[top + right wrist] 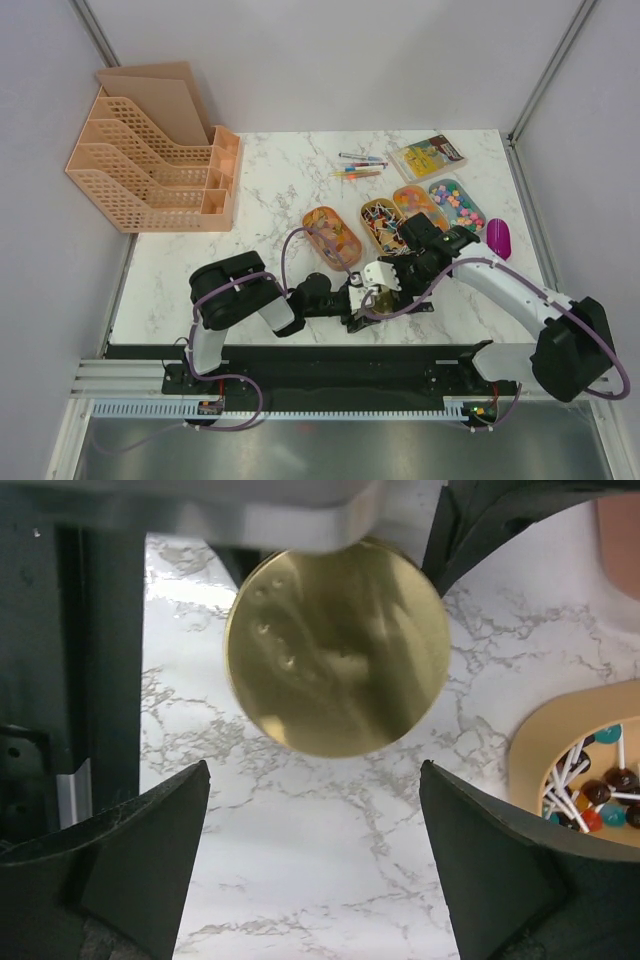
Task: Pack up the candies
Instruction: Screw the bottle lid onto the packing bottle.
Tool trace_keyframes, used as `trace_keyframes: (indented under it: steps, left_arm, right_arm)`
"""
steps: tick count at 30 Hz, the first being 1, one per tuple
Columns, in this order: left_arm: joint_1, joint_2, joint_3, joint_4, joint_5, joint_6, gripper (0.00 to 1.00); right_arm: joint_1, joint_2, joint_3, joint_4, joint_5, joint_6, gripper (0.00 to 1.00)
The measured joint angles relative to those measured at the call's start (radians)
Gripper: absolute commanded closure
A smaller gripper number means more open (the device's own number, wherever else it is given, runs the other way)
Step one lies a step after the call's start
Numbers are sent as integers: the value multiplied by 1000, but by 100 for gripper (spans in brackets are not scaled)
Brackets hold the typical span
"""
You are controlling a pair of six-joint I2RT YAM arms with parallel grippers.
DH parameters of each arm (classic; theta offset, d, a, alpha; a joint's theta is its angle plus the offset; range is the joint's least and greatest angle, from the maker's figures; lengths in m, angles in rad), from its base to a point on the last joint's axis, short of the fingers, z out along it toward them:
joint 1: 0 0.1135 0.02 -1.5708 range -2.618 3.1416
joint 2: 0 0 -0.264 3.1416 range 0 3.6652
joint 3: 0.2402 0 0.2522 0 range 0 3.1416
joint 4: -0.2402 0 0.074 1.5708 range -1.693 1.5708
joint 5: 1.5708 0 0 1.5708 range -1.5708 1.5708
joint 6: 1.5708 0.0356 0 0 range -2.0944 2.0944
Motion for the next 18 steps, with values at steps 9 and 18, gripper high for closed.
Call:
trace_keyframes:
  steps: [9,18]
  left_arm:
    - [0,2,0,3,-3,-3,90]
    - [0,3,-1,8,-3,-3,90]
  right_arm:
    - [-8,140,79,36,-17,-37,6]
    - [-11,194,129,-15,-51,-82,5]
